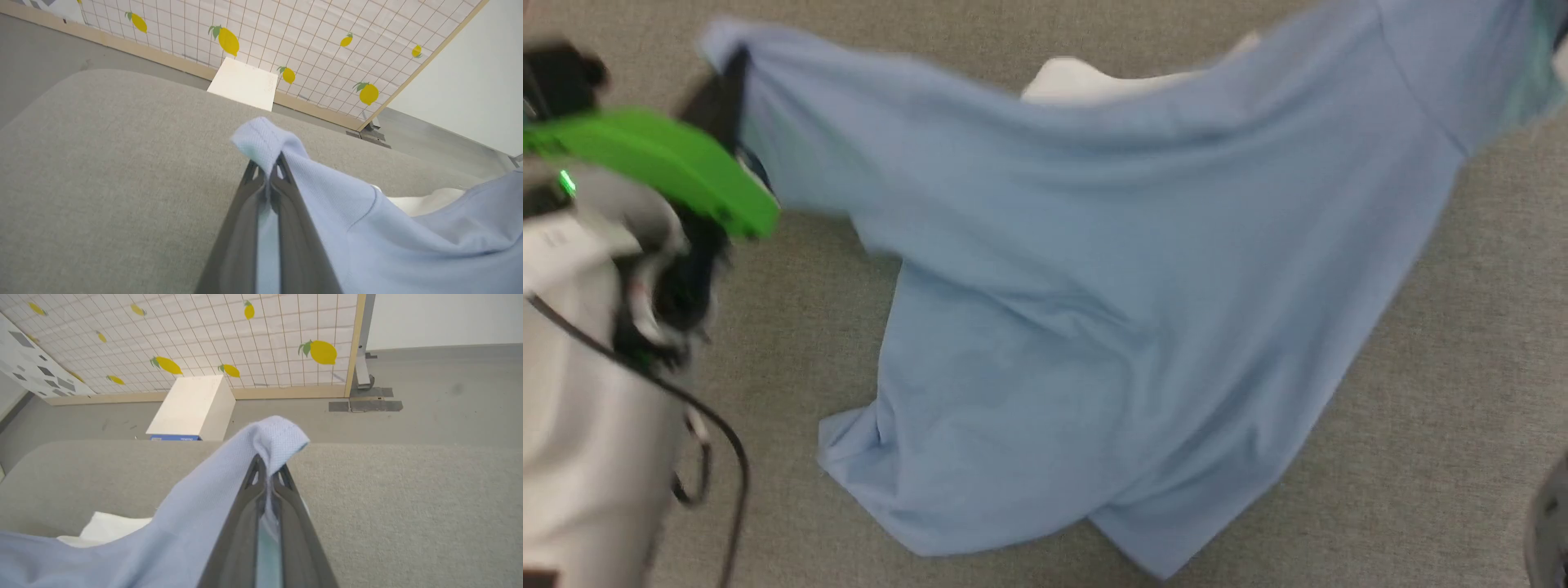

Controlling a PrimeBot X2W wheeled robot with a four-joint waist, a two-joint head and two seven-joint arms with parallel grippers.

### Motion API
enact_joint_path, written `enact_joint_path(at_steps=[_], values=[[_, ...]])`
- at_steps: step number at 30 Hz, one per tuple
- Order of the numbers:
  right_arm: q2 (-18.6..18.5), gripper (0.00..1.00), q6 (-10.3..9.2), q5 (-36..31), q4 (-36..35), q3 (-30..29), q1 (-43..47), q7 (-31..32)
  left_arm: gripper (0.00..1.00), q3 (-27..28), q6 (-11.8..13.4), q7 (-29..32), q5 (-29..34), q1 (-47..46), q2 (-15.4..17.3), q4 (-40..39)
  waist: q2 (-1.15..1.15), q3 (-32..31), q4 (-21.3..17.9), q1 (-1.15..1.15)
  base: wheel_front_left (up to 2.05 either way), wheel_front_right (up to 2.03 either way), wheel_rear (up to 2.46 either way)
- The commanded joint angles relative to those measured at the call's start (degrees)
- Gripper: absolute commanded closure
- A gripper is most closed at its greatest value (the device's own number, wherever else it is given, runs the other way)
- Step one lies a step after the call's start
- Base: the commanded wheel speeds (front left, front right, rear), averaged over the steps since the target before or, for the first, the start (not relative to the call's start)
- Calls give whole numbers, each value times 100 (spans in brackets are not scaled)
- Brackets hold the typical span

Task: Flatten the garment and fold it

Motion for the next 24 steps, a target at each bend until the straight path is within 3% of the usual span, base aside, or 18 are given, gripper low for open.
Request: enact_joint_path(at_steps=[1, 8, 15, 19, 24], values=[[140, 100, -6, 20, 34, -34, -310, -74, 100, -23, -71, 40, 146, -426, 193, 140, 0, -78, -52, 0, 0, 0, 0], [607, 100, -6, -468, 501, -255, -2124, -580, 100, -403, -299, 358, 991, -2625, 712, 1267, 0, -3, -201, 0, 0, 0, 0], [841, 100, -6, -955, 1105, -412, -3872, -1554, 100, -501, -144, -25, 1654, -4511, 730, 2026, 0, 184, -282, 0, 0, 0, 0], [877, 100, -6, -1005, 1356, -497, -4480, -2322, 100, -396, -119, -615, 1796, -5172, 698, 2236, 0, 236, -290, 0, 0, 0, 0], [886, 100, -6, -992, 1777, -478, -4569, -2535, 100, -415, -266, -973, 1756, -5221, 634, 2531, 0, 242, -261, 0, 0, 0, 0]])
